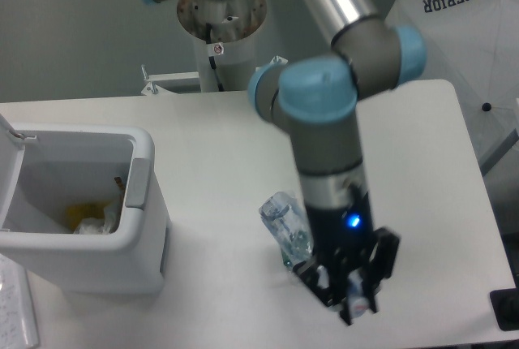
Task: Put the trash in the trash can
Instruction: 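Lift the clear bottle and carry it over the white trash bin, then lower the clear bottle into the bin and open the gripper, then move the gripper over the small green-labelled bottle and lower it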
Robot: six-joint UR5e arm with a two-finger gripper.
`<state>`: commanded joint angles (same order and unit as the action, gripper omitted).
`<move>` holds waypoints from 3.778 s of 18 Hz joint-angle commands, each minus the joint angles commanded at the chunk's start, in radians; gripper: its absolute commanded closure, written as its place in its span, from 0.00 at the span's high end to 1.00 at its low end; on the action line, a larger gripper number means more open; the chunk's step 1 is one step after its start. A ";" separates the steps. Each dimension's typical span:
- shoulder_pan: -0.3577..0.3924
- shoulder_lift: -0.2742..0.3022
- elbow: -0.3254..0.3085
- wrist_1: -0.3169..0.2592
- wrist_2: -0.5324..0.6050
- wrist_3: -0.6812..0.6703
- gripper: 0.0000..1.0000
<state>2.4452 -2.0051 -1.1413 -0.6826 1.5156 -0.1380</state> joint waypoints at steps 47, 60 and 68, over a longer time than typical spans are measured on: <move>-0.449 0.131 -0.178 0.000 -0.006 0.064 0.53; -0.210 0.143 -0.325 -0.002 0.163 0.005 1.00; -0.063 0.120 -0.500 -0.006 0.166 0.121 1.00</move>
<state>2.3821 -1.8852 -1.6413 -0.6888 1.6812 -0.0173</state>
